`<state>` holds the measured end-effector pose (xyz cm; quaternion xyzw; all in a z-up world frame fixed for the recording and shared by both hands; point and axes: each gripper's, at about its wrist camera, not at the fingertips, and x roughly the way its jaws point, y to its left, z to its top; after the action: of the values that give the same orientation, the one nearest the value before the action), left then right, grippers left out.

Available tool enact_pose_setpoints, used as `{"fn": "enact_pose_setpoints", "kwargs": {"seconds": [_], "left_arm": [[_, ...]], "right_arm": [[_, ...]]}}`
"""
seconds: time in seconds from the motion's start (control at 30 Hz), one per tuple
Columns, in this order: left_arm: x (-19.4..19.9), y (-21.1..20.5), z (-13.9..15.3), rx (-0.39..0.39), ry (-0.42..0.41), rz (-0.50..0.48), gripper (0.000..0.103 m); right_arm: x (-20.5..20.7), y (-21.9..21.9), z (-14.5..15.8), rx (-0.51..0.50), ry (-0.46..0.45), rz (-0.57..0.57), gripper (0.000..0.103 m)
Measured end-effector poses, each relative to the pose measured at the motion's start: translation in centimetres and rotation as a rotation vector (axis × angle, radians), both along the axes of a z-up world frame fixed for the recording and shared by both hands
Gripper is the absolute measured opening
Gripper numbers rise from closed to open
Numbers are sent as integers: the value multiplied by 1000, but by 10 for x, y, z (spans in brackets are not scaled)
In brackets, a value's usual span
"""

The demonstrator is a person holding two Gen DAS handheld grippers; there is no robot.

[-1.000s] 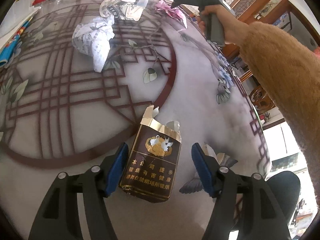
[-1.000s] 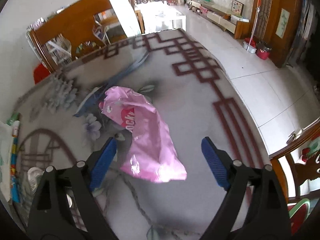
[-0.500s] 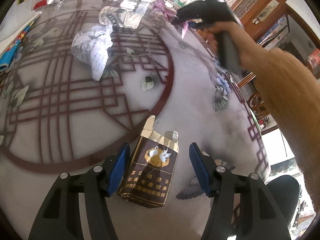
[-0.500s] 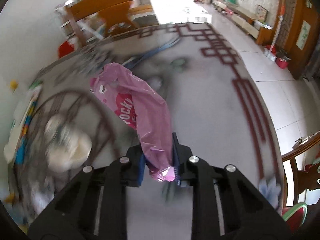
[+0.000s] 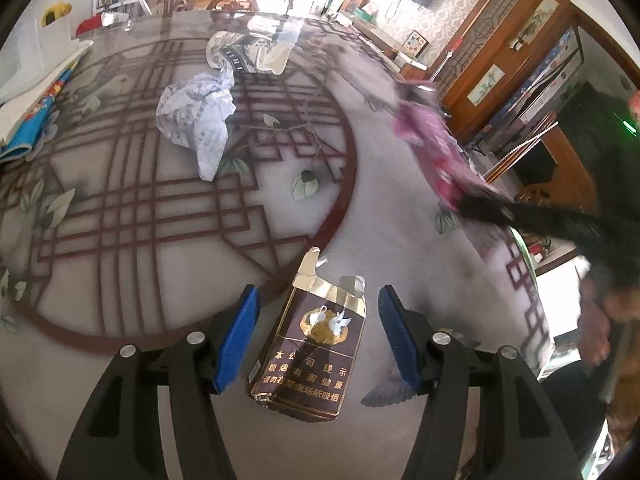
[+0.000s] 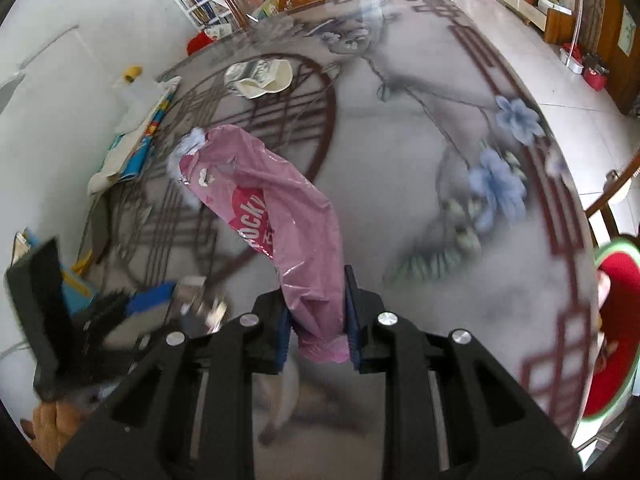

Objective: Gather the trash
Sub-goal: 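Carry the cigarette box and pink bag to the red bucket with both grippers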

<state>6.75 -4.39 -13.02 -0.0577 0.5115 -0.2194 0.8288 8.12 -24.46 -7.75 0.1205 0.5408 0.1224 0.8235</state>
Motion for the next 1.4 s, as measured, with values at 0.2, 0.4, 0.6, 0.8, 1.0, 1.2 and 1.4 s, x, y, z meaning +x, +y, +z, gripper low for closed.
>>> {"fn": "enact_pose_setpoints", "kwargs": {"seconds": [0.2, 0.4, 0.6, 0.8, 1.0, 1.2, 1.4], "left_arm": [[-1, -8, -4, 40, -11, -23, 52], [-7, -12, -4, 50, -26, -36, 34], [-15, -3, 16, 32, -96, 5, 16], [-20, 1, 22, 28, -99, 14, 22], [-21, -17, 8, 107, -96, -11, 51], [-21, -24, -3, 192, -121, 6, 65], [-19, -18, -8, 221, -124, 35, 27]], "right_arm": [[-48, -3, 13, -11, -53, -18, 23], [-71, -11, 24, 8, -98, -64, 23], [-87, -16, 36, 6, -152, -79, 23], [-97, -29, 42, 34, -179, -109, 23], [-99, -35, 42, 72, -196, -123, 23], [-100, -37, 41, 92, -204, -123, 23], [-101, -34, 42, 90, -223, -116, 23]]}}
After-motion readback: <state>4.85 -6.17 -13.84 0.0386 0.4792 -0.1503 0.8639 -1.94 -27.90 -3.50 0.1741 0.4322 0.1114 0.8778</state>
